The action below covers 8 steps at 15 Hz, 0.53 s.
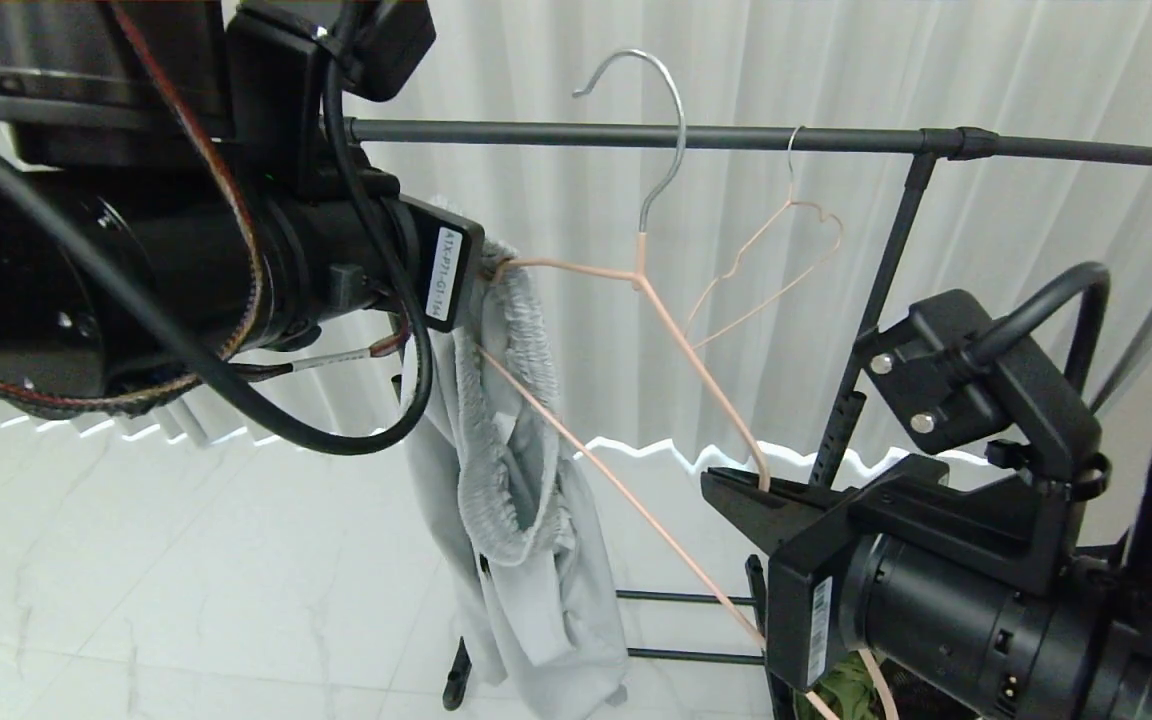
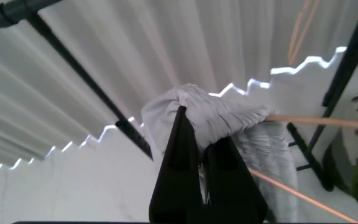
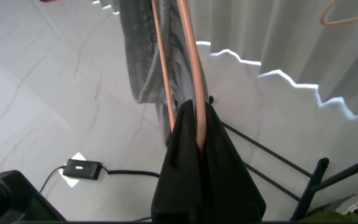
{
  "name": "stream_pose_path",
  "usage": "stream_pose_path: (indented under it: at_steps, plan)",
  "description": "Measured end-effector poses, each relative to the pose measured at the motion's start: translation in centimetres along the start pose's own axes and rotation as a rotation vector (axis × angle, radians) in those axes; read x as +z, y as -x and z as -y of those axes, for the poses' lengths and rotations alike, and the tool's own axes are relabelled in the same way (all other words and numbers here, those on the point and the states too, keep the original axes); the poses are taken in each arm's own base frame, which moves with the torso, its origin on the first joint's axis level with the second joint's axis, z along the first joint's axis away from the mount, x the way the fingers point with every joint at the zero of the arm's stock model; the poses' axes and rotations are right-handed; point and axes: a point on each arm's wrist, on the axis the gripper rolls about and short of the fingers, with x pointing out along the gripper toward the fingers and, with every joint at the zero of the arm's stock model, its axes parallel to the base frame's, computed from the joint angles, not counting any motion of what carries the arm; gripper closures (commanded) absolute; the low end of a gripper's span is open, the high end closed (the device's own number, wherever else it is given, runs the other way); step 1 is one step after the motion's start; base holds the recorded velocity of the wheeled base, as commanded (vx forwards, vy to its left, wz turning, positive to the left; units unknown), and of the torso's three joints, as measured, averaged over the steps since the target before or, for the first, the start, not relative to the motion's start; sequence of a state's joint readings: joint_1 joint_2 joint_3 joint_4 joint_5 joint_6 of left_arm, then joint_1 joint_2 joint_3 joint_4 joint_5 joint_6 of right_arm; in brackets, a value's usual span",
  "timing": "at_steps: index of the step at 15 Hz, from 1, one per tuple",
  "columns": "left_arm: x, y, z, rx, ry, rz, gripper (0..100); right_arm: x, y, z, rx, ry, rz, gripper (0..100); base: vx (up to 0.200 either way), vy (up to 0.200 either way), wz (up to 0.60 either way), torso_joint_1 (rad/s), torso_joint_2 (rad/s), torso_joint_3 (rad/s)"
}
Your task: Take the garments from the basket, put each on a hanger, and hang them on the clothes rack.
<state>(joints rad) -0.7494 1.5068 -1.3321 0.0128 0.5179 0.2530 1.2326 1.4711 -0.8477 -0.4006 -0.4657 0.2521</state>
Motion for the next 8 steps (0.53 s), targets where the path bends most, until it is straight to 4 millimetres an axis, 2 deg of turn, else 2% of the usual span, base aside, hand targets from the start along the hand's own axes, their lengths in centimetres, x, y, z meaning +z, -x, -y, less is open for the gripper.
stream_pose_path:
  at_steps: [2,8]
  plan:
    - [0.9,0.6,0.4,-0.024,0.01,0.036,100,-0.2,-0.7,-0.2,-0.007,0.004,-0.011,100,0.0,0.0,0.0,0.0,0.0,0.0]
    - [2.1,2.1,1.7,-0.091,0.016,0.089,100,0.1,-2.7,-0.6,-0.014,0.002,-0.016,100,0.0,0.0,0.0,0.0,0.0,0.0]
